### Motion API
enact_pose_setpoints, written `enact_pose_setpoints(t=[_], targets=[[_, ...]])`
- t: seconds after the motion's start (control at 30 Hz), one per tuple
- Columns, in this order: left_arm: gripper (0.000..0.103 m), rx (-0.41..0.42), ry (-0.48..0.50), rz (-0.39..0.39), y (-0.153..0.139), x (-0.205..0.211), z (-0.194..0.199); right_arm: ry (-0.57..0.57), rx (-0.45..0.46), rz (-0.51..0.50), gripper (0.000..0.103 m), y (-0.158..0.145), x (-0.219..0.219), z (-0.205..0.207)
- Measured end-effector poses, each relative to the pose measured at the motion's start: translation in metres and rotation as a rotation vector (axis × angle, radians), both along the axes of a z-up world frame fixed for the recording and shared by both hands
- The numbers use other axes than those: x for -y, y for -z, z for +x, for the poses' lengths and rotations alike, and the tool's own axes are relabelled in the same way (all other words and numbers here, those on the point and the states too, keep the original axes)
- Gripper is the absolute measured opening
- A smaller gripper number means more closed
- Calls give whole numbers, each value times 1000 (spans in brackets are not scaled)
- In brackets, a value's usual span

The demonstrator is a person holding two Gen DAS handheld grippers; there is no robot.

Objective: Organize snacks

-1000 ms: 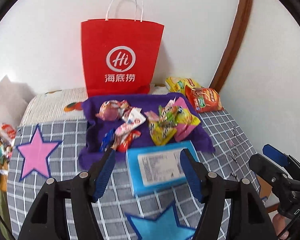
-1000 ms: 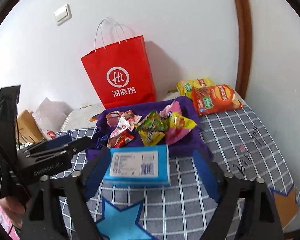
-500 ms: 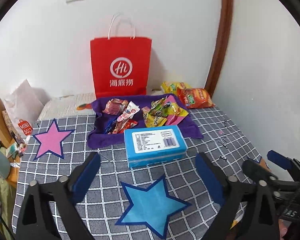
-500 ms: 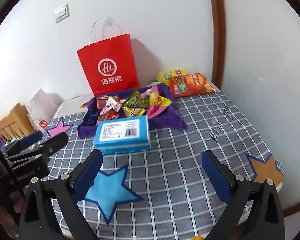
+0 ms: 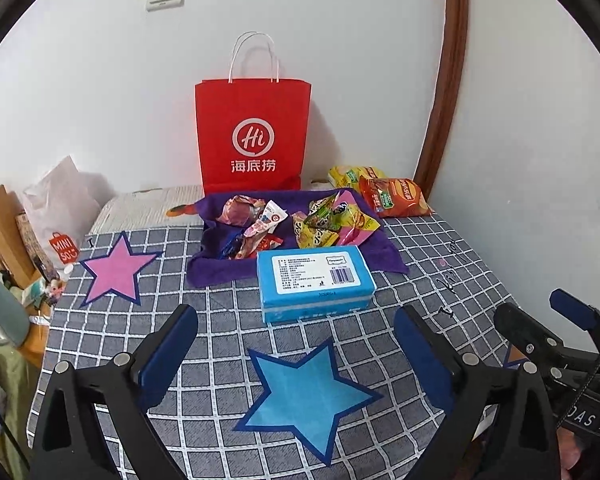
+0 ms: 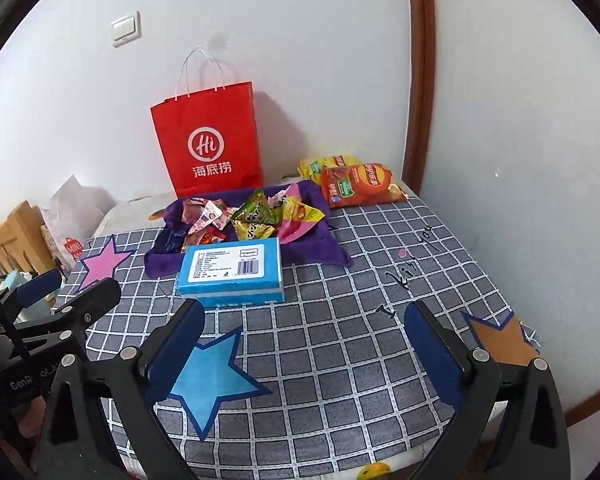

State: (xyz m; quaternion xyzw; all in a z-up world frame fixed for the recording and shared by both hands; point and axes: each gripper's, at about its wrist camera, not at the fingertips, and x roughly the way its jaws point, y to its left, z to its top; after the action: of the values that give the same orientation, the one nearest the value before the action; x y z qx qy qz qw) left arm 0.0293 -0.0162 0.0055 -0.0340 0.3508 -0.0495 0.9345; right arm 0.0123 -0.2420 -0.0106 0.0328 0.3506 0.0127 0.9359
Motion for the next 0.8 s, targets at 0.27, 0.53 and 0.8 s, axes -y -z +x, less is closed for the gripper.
enact_pose_setpoints(t=[0.27,0.53,0.8], targets=[[99,1,-10,-19,-1,-5,-3,3,-1,1,99,1,-1,0],[99,0,3,-21,-1,-2,-3,4,1,-1,99,2,-1,0],[99,-7,4,-22,1,0,-4,3,4,-1,99,2,0,-1]])
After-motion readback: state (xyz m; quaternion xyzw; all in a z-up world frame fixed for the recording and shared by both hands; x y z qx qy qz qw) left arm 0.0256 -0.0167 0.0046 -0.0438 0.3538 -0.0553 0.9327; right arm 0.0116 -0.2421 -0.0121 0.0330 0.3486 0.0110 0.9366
